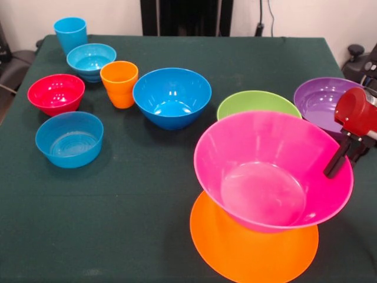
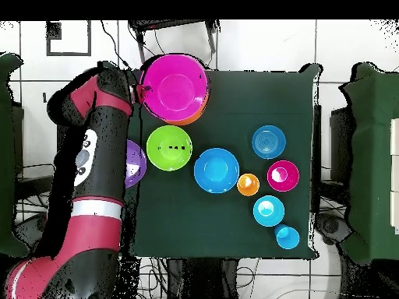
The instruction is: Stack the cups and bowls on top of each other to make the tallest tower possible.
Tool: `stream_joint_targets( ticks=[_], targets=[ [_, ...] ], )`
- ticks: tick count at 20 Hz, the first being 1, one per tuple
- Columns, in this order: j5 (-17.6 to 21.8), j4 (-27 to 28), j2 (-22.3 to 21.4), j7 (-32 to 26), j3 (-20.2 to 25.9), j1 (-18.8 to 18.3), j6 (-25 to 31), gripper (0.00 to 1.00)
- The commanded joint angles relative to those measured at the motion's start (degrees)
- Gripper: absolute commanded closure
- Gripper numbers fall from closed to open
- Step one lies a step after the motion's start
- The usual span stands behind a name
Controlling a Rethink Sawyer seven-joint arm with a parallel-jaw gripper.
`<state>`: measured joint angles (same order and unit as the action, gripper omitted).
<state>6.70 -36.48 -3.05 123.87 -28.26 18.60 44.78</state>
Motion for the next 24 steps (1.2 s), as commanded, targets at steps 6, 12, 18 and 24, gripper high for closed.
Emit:
stream_joint_targets(
  ticks=[6,12,18,24],
  targets=[
    [5.51,-8.1,0.48,-6.64,4.02,0.15,-3.0,1.0],
    [5.65,-8.29,0.44,-5.71,4.04,0.38,-4.07,1.0],
    [6.23,-7.62,0.72,-5.08,3.74,0.72,-4.51,1.0],
    [6.2,-8.06,0.45,-4.27,4.04,0.76,-4.33,1.0]
  ],
)
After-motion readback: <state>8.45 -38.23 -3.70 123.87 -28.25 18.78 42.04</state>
